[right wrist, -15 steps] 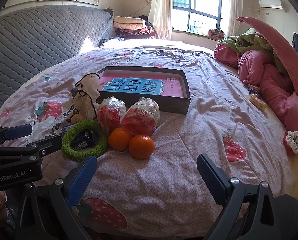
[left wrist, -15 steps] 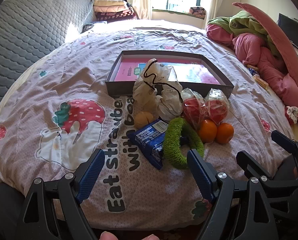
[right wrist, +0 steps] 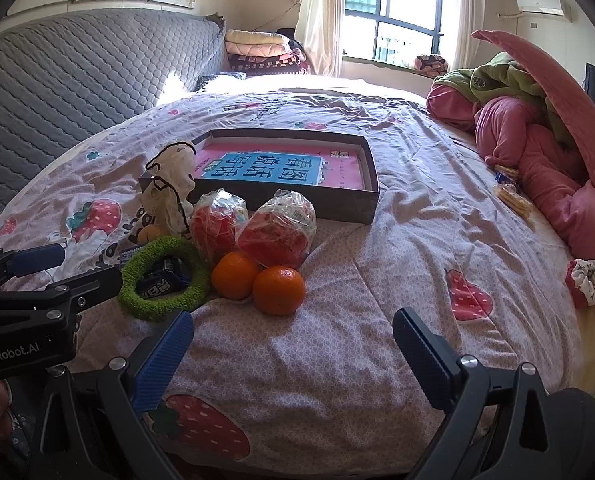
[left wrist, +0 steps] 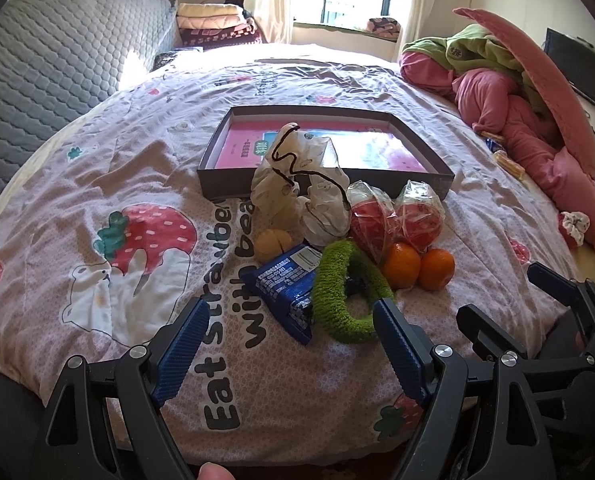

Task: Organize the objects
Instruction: 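Move the left tool to the green fuzzy ring while the right tool approaches an orange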

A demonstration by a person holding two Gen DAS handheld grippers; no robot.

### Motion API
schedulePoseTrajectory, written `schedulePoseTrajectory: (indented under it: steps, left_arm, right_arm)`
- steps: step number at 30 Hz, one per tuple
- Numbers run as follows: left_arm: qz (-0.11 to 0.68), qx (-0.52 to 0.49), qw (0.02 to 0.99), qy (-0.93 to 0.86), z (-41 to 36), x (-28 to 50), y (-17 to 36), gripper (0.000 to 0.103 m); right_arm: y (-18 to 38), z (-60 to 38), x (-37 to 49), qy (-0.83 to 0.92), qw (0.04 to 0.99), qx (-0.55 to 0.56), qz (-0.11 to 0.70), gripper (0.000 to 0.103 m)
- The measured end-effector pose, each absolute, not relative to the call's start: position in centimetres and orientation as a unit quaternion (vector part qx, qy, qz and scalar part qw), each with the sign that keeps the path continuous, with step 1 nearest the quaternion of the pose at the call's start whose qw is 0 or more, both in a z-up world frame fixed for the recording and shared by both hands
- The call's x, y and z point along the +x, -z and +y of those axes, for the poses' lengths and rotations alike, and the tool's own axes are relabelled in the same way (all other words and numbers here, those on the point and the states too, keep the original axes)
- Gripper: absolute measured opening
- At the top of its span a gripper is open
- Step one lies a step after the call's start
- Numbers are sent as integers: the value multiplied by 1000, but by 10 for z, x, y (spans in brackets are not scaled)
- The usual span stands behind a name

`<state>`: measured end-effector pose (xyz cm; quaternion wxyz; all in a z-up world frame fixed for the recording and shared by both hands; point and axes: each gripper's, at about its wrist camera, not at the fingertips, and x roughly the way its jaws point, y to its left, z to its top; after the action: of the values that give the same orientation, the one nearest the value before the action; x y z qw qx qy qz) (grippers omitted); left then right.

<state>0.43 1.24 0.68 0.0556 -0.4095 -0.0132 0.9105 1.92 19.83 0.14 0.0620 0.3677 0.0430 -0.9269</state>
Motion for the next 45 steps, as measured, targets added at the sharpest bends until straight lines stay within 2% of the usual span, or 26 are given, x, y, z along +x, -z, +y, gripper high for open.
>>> schedulePoseTrajectory:
  steps: [22,28,34,40,45]
  left_arm:
    - [-7,-422,55,-905,19,-22,3,84]
    - [2,-430,58,-901,21,-32,8,74]
    - [-4,-443,68,-894,19,-39,13,60]
    - [6,-445,81,-892,27,-42,15,47]
    - [4,-449,95,-889,31,-46,15,33]
  right_arm:
    - [16,212,-7,913,74,400,15,100]
    - [24,210,-23,902,83,423,26,96]
    - [30,208,-33,894,85,437,39,90]
    - [31,206,-38,894,88,436,48,77]
    - [32,205,-43,892,105,438,47,67]
